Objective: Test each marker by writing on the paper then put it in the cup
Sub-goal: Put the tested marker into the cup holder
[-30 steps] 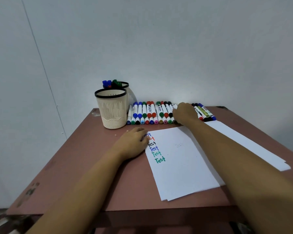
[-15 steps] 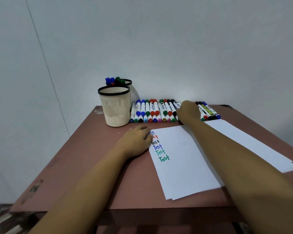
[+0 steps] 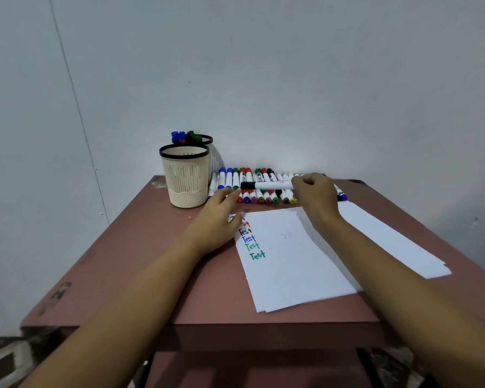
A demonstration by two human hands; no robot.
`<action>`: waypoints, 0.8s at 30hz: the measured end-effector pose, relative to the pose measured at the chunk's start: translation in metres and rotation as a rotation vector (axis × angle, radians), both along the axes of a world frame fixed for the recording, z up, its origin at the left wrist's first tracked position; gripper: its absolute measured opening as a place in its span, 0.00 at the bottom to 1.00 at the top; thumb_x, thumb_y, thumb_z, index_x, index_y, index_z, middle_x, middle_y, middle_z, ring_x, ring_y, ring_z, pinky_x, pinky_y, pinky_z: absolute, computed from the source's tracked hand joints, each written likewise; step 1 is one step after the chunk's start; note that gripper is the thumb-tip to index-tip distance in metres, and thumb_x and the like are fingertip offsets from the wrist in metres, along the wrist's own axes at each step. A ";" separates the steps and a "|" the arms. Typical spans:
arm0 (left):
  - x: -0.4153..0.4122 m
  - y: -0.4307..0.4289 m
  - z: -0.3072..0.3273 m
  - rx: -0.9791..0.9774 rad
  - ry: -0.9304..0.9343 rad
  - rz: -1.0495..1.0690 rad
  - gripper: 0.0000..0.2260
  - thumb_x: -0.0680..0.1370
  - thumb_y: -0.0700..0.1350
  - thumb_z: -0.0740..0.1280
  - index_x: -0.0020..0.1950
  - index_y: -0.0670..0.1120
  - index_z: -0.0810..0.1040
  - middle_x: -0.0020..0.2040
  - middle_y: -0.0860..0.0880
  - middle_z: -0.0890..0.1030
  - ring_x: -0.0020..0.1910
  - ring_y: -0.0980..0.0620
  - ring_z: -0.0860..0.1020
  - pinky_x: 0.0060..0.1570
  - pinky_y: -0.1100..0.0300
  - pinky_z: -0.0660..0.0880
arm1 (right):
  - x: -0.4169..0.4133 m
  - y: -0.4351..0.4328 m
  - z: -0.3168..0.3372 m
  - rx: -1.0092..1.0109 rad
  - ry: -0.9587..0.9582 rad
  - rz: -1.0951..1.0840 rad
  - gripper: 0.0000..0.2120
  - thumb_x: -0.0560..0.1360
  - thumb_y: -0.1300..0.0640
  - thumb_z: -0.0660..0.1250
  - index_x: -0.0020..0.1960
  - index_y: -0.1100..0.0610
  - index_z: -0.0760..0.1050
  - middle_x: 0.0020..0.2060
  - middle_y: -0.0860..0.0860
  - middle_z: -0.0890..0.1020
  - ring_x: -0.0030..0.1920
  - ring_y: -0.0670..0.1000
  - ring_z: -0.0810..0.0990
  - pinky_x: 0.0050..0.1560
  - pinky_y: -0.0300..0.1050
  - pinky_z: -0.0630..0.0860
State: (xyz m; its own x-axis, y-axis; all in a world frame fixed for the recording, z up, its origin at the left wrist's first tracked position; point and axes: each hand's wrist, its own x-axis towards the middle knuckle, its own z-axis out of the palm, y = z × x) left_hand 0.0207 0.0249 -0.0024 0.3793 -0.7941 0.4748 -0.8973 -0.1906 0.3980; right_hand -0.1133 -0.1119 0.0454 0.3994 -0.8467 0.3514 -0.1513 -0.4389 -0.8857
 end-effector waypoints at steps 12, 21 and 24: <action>-0.009 -0.003 0.003 -0.015 -0.154 -0.084 0.07 0.80 0.44 0.60 0.53 0.42 0.73 0.43 0.50 0.69 0.41 0.52 0.65 0.43 0.60 0.64 | -0.007 0.033 -0.018 0.418 -0.274 0.165 0.11 0.78 0.57 0.61 0.39 0.60 0.75 0.30 0.53 0.76 0.30 0.49 0.71 0.32 0.40 0.71; -0.018 -0.002 0.007 -0.072 -0.028 -0.189 0.06 0.79 0.43 0.62 0.52 0.41 0.70 0.34 0.54 0.70 0.30 0.58 0.68 0.31 0.67 0.64 | -0.004 0.036 -0.027 0.429 -0.227 0.478 0.13 0.75 0.50 0.68 0.40 0.59 0.76 0.30 0.50 0.75 0.31 0.45 0.71 0.34 0.41 0.67; -0.022 -0.002 0.009 -0.075 0.059 -0.198 0.05 0.79 0.44 0.63 0.51 0.44 0.70 0.35 0.53 0.71 0.30 0.57 0.69 0.31 0.67 0.64 | -0.003 0.035 -0.028 0.373 -0.222 0.440 0.14 0.76 0.49 0.66 0.39 0.59 0.76 0.28 0.49 0.74 0.31 0.47 0.69 0.35 0.42 0.66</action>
State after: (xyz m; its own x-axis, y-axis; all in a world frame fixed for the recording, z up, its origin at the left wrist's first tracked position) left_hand -0.0012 0.0232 0.0063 0.2485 -0.8191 0.5170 -0.8893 0.0186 0.4570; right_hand -0.1164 -0.0770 0.0176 0.6908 -0.7008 0.1780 0.1789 -0.0729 -0.9812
